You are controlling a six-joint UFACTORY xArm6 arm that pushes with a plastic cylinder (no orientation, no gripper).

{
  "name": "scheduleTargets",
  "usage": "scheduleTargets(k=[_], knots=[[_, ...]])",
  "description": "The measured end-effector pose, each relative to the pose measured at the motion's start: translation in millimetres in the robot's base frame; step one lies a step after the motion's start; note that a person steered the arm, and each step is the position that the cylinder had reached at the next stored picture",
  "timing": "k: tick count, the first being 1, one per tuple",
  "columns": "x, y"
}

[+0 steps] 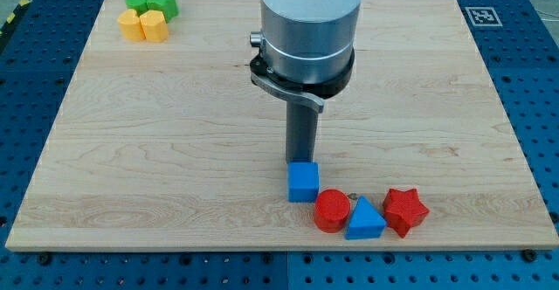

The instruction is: Push the blue cube above the red circle

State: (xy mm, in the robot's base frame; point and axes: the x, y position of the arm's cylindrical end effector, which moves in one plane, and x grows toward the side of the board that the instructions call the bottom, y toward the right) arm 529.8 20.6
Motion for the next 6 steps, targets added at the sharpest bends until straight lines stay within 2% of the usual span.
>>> scheduleTargets(k=[1, 2, 4, 5, 6], knots=[[2.0, -0.3], [-14.8, -36.3], [-59.2, -174.1], [-39.1, -186.6], [-1.7, -157.8]])
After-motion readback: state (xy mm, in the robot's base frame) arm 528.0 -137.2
